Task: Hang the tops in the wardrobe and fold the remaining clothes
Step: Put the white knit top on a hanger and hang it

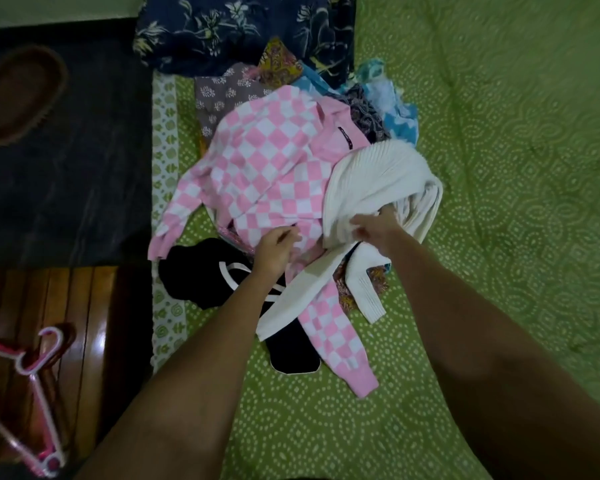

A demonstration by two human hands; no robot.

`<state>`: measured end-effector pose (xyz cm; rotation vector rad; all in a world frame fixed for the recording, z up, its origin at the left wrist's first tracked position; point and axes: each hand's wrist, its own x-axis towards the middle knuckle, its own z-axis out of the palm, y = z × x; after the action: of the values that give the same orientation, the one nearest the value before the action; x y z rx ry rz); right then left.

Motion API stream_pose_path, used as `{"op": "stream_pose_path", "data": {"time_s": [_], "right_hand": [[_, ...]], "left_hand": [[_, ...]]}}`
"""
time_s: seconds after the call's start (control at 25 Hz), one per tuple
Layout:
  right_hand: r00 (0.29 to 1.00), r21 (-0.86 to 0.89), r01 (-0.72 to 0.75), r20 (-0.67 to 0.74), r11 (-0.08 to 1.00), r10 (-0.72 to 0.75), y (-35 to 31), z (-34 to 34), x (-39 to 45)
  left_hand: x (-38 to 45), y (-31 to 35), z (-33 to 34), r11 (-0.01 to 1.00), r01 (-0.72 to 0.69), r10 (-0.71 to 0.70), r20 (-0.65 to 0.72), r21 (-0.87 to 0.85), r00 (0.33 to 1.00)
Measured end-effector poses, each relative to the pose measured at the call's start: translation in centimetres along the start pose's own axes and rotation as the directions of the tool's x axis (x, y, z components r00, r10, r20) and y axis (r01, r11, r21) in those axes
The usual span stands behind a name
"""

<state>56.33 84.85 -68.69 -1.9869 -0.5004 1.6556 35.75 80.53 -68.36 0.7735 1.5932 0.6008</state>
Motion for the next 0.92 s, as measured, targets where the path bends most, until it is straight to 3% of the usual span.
{"op": "stream_pose_path", "data": {"time_s": [0.04,0.12,0.2,0.32,0.4,0.48,0.56,0.6,0.64,0.72,0.8,0.88,0.92], "right_hand": [[0.980,-0.022,-0.053,0.193,0.998,0.056,1.0,0.2,-1.2],[0.833,-0.323,-0.118,0.482,0.939,0.271,3.6,0.0,-3.9],[0.725,-0.623,-0.126,0.473,0.772,0.500,6.5,-0.4,-5.6],[0.686,-0.772,-0.155,0.365,0.617,0.629,8.4,-1.0,-6.7],[0.722,-0.863,-0.056,0.313,0.503,0.617,8.5,-1.9,-6.9],[0.829,-0.920,0.007,0.224,0.391,0.512,8.7,-3.2,-6.5],[0.956,-0.966,0.044,0.115,0.257,0.269,9.4,-4.7,-5.9],[0.992,-0.967,0.021,0.052,0.252,0.116,9.8,-5.2,-5.8],[1.000,-0.944,-0.013,-0.017,0.331,-0.008,10.1,-5.7,-5.5],[0.985,-0.847,-0.043,-0.124,0.530,-0.119,10.8,-6.1,-4.8],[0.988,-0.764,-0.017,-0.110,0.645,-0.105,10.5,-5.9,-4.4],[0.997,-0.758,-0.035,-0.073,0.651,-0.032,10.3,-5.1,-4.2],[0.998,-0.771,-0.054,-0.051,0.635,0.024,10.2,-4.6,-4.1]], "left_hand": [[0.1,0.5,0.5,1.000,0.000,0.000,-0.021,0.000,1.000],[0.1,1.6,2.4,0.998,0.065,-0.065,-0.015,0.015,0.998],[-0.6,2.7,4.7,0.983,0.169,-0.174,0.088,0.066,0.981],[-1.9,2.8,6.5,0.869,0.123,-0.245,0.202,0.479,0.948],[-2.8,2.3,5.2,0.681,0.067,-0.281,0.177,0.729,0.943],[-3.0,0.7,2.0,0.473,0.141,-0.431,0.089,0.870,0.898],[-4.0,-1.0,-1.5,0.276,0.289,-0.701,-0.014,0.917,0.713],[-5.1,-1.6,-3.0,0.168,0.301,-0.779,-0.060,0.939,0.624],[-5.9,-2.3,-4.2,0.086,0.271,-0.791,-0.100,0.959,0.604],[-6.9,-2.7,-5.0,-0.003,0.156,-0.699,-0.114,0.988,0.706],[-6.3,-2.6,-3.8,-0.030,0.152,-0.469,-0.148,0.988,0.871],[-4.4,-2.2,-1.3,0.159,0.065,-0.125,-0.045,0.985,0.991],[-3.8,-1.7,0.4,0.171,-0.087,0.055,0.079,0.982,0.995]]}}
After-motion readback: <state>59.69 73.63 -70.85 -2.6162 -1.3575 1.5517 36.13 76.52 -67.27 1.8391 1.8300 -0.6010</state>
